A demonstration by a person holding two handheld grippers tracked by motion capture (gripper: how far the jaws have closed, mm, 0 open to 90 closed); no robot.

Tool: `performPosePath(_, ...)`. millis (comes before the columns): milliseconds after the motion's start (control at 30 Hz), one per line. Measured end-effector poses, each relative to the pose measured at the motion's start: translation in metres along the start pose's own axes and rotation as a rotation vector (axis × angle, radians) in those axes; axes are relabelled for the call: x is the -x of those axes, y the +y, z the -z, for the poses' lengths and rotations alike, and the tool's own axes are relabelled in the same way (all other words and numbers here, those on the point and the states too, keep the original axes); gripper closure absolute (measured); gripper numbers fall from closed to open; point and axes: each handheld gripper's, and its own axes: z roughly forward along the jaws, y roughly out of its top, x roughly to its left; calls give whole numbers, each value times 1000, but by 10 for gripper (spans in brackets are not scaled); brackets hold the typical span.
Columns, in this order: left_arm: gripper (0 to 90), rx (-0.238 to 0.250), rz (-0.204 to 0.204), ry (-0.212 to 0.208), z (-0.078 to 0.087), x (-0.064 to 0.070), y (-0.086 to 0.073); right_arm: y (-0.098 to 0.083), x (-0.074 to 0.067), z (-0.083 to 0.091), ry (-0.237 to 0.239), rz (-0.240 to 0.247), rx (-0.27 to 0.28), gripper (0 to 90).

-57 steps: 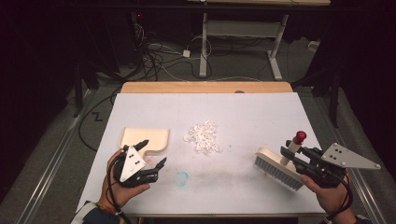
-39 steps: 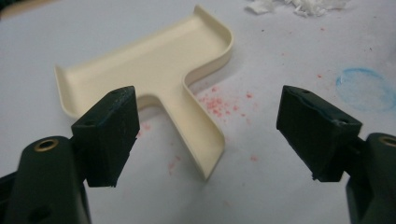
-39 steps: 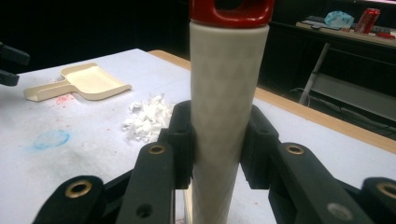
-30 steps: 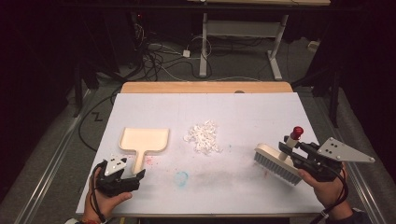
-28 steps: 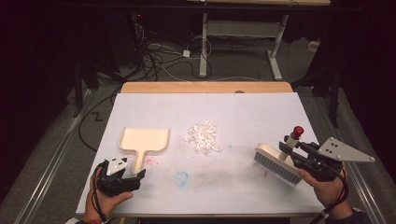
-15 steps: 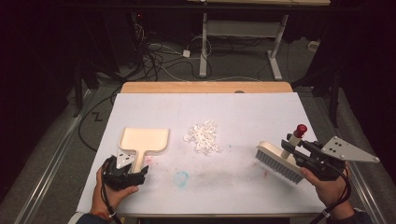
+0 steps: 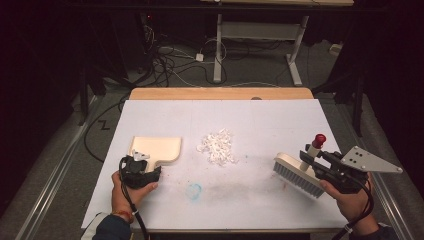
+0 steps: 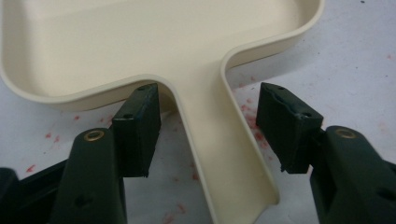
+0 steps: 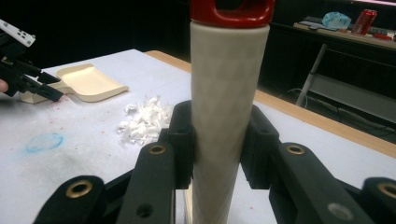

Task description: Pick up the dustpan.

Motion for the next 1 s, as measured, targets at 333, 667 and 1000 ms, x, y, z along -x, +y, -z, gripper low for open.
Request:
performPosePath(333, 499, -13, 21, 23, 0, -1, 2, 0, 1, 0, 3, 0, 1, 701)
performPosePath(667, 625, -26, -9, 6, 1, -4, 4, 0, 1, -1, 7, -3, -3, 701)
performPosePath(1000, 632, -44, -55, 16, 3, -1, 7, -1, 1, -1, 9, -1, -14, 701)
